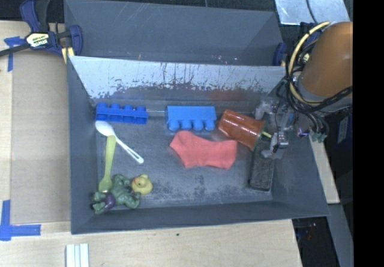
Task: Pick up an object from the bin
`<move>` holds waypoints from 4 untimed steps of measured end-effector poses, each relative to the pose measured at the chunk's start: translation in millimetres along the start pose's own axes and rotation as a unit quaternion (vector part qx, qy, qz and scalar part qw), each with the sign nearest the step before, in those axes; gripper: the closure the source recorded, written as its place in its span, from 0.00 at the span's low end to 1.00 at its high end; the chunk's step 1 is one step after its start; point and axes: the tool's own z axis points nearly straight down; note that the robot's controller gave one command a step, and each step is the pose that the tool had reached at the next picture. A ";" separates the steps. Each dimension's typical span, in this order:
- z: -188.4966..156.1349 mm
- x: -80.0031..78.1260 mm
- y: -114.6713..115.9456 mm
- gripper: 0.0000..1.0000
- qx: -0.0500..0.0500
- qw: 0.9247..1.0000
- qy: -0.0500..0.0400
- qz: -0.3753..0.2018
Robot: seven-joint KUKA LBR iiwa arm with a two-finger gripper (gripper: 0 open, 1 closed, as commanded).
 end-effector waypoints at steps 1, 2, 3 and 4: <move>-4.8 -1.9 0.5 0.00 0.001 1.000 -0.004 -0.001; 47.9 -11.9 7.5 0.00 0.001 0.999 -0.008 0.031; 69.6 -25.5 -10.3 0.00 0.000 0.989 -0.009 0.150; 77.5 -38.7 50.1 0.00 0.000 0.997 -0.010 0.081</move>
Offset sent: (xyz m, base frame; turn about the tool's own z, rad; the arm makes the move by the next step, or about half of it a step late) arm 0.0138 0.0133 -0.0849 0.0969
